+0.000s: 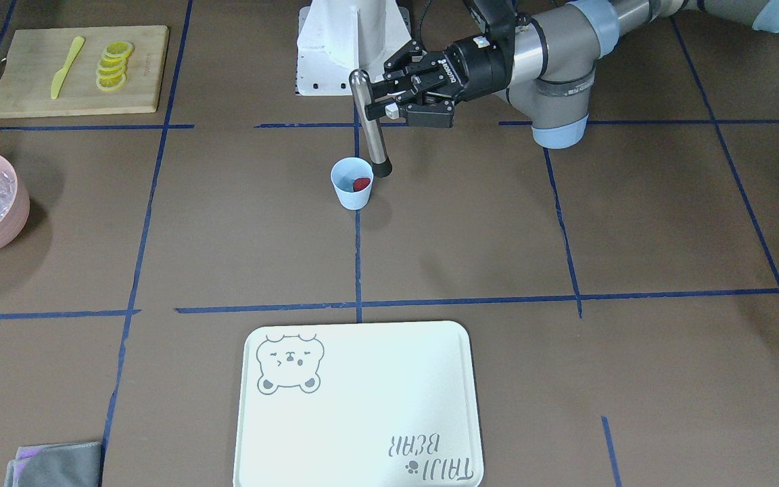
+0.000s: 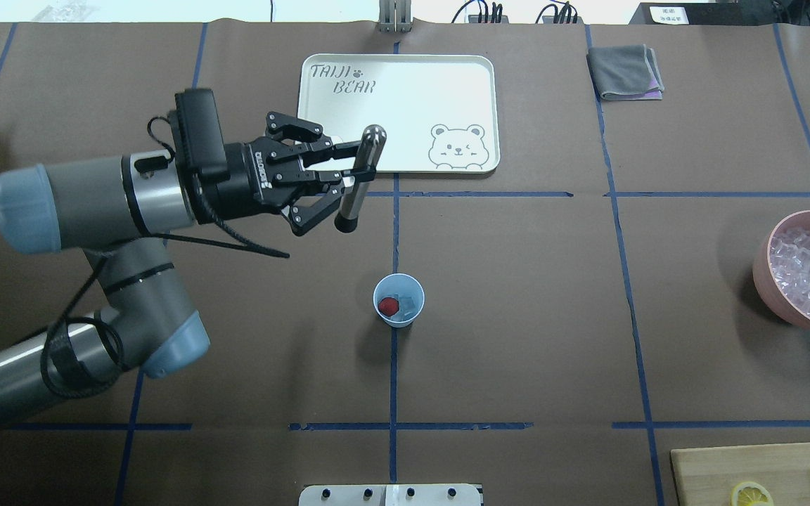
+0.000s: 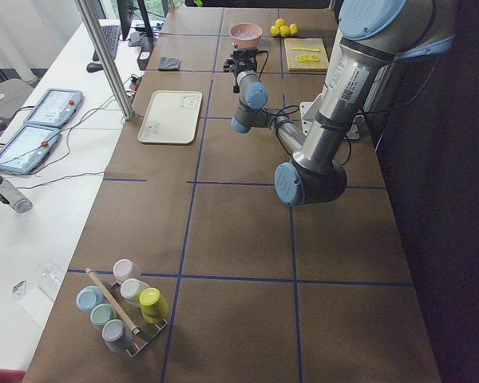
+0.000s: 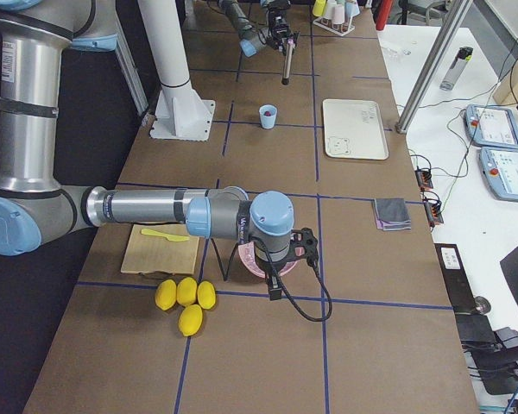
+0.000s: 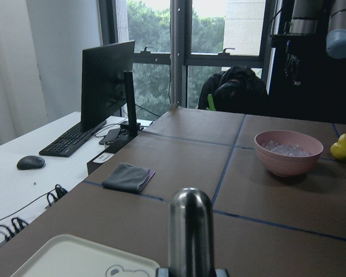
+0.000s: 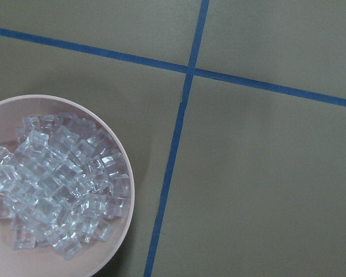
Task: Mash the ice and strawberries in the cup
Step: 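Carry the metal rod with the left gripper over the cup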
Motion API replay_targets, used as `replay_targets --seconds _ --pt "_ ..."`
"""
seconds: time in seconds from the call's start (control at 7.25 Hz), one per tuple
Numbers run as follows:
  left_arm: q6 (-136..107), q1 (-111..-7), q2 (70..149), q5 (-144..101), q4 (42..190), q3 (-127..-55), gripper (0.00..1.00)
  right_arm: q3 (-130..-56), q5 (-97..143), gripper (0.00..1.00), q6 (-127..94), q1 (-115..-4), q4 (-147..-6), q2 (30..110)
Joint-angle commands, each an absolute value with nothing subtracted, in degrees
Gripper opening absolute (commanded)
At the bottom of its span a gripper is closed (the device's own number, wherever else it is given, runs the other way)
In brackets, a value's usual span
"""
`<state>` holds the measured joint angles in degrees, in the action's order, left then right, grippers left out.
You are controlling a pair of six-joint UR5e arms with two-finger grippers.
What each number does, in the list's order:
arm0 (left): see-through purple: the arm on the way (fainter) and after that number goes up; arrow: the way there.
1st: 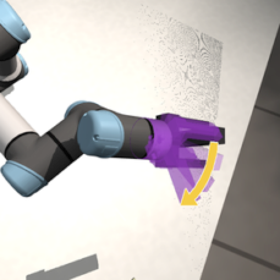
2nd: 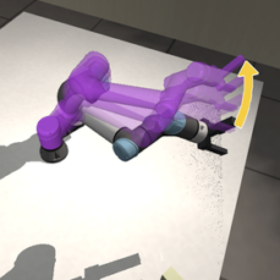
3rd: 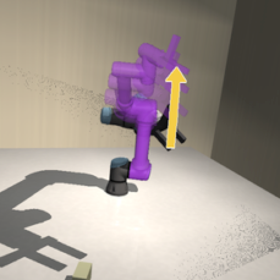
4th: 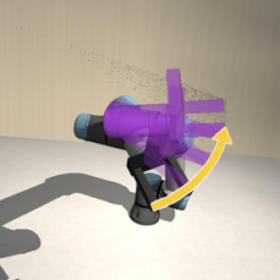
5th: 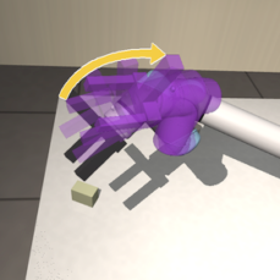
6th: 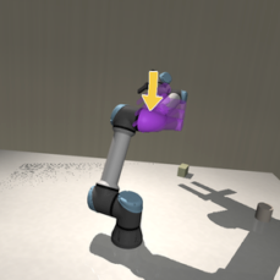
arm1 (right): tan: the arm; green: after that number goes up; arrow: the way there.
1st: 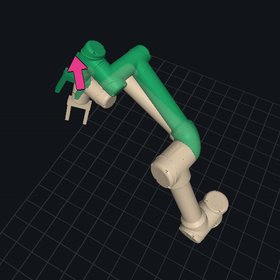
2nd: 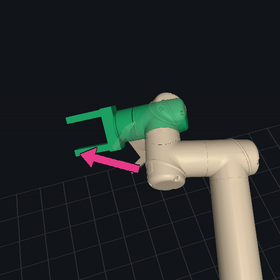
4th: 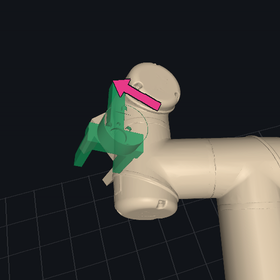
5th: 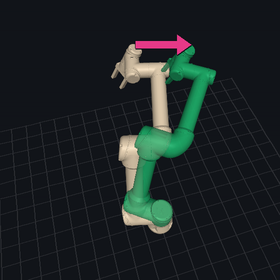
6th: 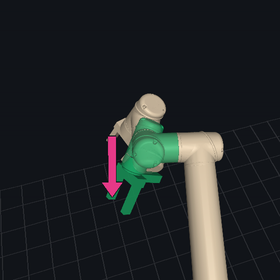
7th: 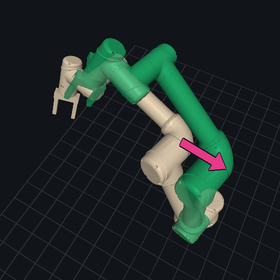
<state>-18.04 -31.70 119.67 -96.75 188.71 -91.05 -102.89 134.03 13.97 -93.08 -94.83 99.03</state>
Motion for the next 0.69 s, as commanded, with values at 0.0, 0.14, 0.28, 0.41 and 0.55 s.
replay_targets --seconds 0.0,0.14,0.28,0.41,0.55 --pt "-17.49 -27.97 119.79 -91.7 196.22 -85.47 0.0 -102.92 134.03 0.99 13.97 -93.08 -94.83 99.23" --pt "-13.92 -25.25 119.97 -89.84 197.3 -84.3 0.0 -102.92 134.03 0.99 13.97 -93.08 -94.83 99.32" --pt "-12.06 -23.14 119.97 -88.69 197.49 -84.29 0.0 -102.92 134.03 0.99 13.97 -93.08 -94.83 99.4" --pt "-11.95 -22.07 119.97 -87.55 198.01 -83.59 0.0 -102.92 134.03 0.99 13.97 -93.08 -94.83 99.4" --pt "-11.95 -20.58 120.06 -85.62 199.76 -82.02 0.0 -102.92 134.03 0.99 14.06 -93.08 -94.83 99.49"
